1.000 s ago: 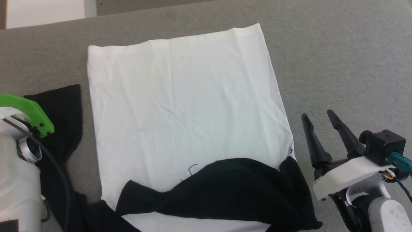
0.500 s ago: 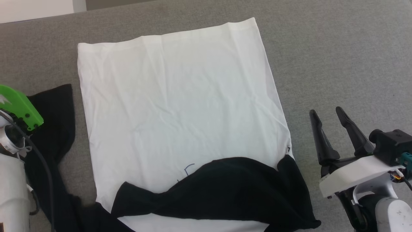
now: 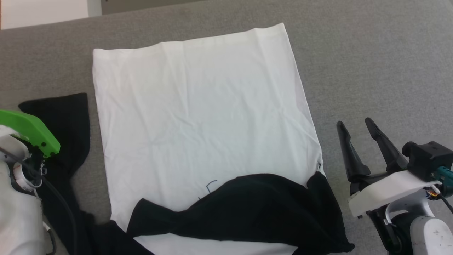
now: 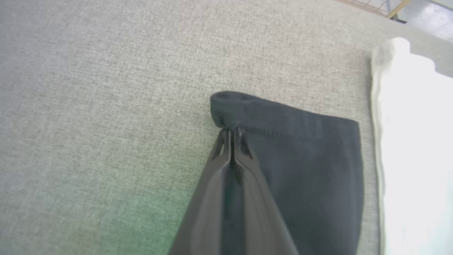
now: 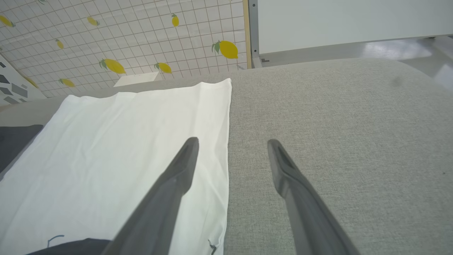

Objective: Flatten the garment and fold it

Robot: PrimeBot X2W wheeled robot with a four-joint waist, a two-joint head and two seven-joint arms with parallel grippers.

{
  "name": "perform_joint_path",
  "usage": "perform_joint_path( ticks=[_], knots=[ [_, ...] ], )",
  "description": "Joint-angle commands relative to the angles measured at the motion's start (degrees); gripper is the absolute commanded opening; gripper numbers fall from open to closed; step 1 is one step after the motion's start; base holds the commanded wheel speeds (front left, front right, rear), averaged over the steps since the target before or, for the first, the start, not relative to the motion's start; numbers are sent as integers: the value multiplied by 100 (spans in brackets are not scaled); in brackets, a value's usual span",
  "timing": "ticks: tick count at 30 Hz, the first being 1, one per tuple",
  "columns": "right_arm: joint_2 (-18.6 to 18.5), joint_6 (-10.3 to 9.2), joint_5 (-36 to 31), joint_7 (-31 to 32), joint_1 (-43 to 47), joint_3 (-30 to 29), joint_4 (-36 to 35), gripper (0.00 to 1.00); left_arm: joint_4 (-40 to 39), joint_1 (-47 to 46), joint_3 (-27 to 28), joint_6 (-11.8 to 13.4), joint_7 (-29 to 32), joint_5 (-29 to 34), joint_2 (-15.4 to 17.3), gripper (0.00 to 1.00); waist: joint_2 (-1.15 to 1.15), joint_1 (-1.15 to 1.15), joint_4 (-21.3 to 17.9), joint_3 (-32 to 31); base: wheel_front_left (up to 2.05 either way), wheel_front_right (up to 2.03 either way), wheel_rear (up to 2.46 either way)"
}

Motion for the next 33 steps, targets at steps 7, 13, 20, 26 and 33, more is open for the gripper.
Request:
perform_joint_path(
  ticks=[7,13,20,26,33],
  knots=[
    [2,-9,30,13,72,-149,79,100,-1535,718,-11,-272,-642,-244,-384,0,45,0,382,-707,0,0,0],
    [2,-9,42,114,287,-384,4,100,-3359,1483,-659,-313,-343,-129,-791,0,45,0,684,-1165,0,0,0],
    [2,-9,65,272,500,-732,-261,100,-4159,1729,-1911,-608,-262,-345,-1468,0,45,0,835,-1371,0,0,0],
    [2,-9,51,399,529,-886,-447,100,-3917,1593,-2995,-746,-385,-586,-1696,0,45,0,683,-1373,0,0,0],
    [2,-9,103,438,526,-1032,-507,100,-3025,1355,-4137,-817,-557,-748,-1747,0,45,0,394,-1232,0,0,0]
  ],
)
